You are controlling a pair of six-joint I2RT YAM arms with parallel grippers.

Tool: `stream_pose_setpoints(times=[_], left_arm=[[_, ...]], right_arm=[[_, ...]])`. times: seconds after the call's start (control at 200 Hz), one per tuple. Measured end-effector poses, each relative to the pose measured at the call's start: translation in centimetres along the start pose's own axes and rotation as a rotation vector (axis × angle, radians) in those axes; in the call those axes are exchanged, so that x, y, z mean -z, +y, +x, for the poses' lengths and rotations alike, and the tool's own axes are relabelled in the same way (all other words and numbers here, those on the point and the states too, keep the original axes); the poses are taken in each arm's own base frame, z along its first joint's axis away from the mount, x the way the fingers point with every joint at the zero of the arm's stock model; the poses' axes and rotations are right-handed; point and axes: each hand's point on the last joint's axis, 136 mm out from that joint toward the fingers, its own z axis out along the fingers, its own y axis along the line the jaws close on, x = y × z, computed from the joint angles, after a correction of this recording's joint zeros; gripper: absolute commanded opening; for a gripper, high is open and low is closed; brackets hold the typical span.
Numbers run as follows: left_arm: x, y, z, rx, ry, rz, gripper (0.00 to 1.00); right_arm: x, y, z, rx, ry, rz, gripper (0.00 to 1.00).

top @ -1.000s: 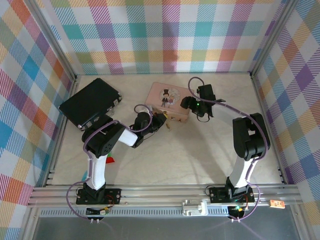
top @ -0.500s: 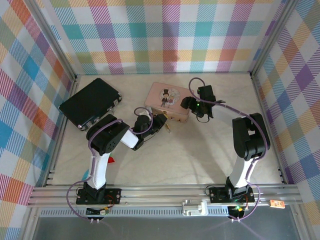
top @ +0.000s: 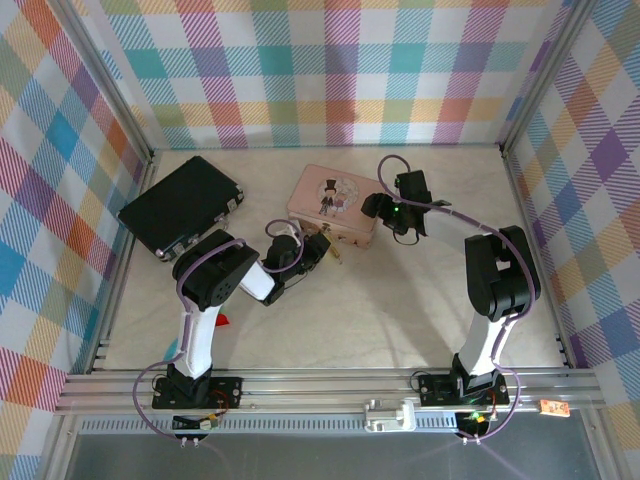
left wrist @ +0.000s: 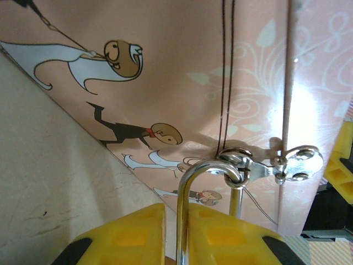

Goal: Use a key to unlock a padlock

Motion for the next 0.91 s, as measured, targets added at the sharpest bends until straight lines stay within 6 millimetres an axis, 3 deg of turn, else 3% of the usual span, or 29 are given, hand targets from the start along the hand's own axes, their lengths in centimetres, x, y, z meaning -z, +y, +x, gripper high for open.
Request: stream_pose_setpoints(times=[0.08, 0.435, 0.905], left_arm=[[-0.1, -0.3, -0.1, 0.004, -0.001, 0.007, 0.0], [0.6, -0.1, -0.5, 0.016, -0.021, -0.02, 0.0], [1.7, -0.5, -1.1, 0.202, -0.162, -0.117, 0.0]], right_arm=[[0.0, 0.0, 0.0, 0.0, 0.0, 0.0, 0.75], [-0.2, -0.2, 0.1, -0.031, 0.002, 0.007, 0.71], [0.2, -0.2, 1.3, -0.181, -0.033, -0.029, 0.64]])
